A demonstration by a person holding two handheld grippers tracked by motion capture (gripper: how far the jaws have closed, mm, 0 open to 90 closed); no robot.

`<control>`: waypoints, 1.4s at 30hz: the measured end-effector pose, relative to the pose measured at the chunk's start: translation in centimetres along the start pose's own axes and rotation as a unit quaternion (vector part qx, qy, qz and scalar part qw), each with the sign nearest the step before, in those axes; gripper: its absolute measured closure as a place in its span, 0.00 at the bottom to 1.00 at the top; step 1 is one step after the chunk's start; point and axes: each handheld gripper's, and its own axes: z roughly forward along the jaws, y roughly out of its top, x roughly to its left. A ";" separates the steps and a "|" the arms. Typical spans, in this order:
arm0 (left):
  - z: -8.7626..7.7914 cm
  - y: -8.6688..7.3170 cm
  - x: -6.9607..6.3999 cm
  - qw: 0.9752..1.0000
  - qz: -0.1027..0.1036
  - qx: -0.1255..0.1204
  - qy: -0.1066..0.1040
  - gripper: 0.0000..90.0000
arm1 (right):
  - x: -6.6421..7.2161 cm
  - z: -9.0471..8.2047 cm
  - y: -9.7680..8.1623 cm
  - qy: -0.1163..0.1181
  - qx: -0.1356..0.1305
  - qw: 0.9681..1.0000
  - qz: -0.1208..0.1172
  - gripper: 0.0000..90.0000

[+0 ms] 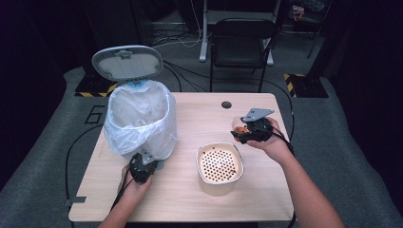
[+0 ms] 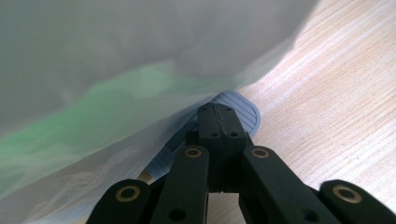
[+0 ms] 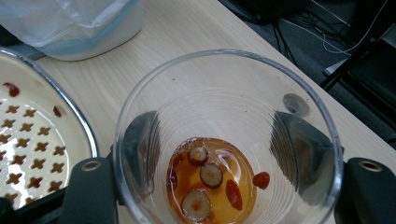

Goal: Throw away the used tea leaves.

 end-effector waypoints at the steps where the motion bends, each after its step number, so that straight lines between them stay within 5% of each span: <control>1: 0.0 0.0 0.0 1.000 0.000 0.000 0.000 1.00 | 0.0 0.1 0.1 0.001 -0.003 1.000 -0.001 0.36; 8: 0.0 0.0 0.0 1.000 -0.002 -0.001 -0.001 1.00 | 0.2 0.2 0.7 0.001 -0.025 0.999 -0.039 0.37; 20: 0.0 0.0 0.0 1.000 -0.001 -0.001 0.001 1.00 | 1.5 -1.1 1.4 -0.013 -0.087 0.989 -0.117 0.39; 27: 0.0 0.0 0.0 1.000 -0.002 -0.002 0.000 1.00 | 3.1 -1.6 1.7 -0.030 -0.095 0.980 -0.173 0.39; 38: 0.0 0.0 0.0 1.000 -0.001 -0.002 0.001 1.00 | 4.6 -1.6 1.8 -0.058 -0.105 0.960 -0.252 0.40; 42: 0.0 0.0 0.0 1.000 -0.001 -0.002 0.001 1.00 | 4.7 -1.5 1.8 -0.061 -0.104 0.957 -0.265 0.40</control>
